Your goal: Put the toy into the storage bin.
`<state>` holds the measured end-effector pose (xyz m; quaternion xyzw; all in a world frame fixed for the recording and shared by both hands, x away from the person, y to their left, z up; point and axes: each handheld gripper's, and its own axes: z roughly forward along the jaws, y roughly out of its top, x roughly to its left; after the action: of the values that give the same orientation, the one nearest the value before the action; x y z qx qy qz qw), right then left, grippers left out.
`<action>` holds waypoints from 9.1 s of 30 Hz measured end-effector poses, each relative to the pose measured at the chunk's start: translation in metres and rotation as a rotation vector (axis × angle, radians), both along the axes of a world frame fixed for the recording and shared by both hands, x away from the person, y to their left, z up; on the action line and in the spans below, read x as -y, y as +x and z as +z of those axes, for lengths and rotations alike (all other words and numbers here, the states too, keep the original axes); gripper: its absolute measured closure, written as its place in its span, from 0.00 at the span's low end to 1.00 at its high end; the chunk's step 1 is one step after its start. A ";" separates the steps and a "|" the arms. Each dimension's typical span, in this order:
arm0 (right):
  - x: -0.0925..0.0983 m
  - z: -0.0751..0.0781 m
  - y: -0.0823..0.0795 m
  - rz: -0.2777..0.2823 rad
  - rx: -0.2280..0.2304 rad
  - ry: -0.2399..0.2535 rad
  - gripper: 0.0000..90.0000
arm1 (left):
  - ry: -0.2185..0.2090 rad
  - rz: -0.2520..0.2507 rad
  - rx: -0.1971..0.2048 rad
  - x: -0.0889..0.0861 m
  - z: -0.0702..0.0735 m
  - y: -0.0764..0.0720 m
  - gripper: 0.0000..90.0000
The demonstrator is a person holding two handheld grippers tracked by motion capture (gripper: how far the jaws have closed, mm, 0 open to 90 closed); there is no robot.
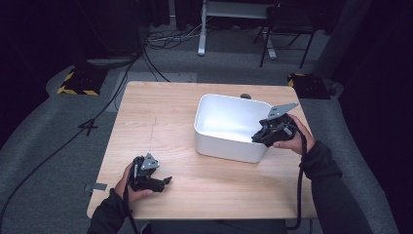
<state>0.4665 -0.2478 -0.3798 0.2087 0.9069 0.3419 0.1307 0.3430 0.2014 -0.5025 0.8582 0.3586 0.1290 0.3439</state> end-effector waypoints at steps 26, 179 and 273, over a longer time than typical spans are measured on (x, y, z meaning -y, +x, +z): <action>0.008 -0.001 -0.002 -0.024 0.054 0.154 0.26 | -0.002 -0.002 -0.002 0.000 0.000 0.000 0.17; 0.095 -0.053 -0.087 -0.299 0.203 0.144 0.19 | 0.000 0.006 -0.003 0.001 0.000 0.000 0.17; 0.151 -0.124 -0.116 -0.445 -0.009 0.134 0.18 | 0.003 0.007 0.001 0.001 0.000 0.000 0.17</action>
<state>0.3507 -0.3986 -0.5034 0.4133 0.8144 0.3633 0.1844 0.3429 0.2004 -0.5024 0.8572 0.3614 0.1313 0.3425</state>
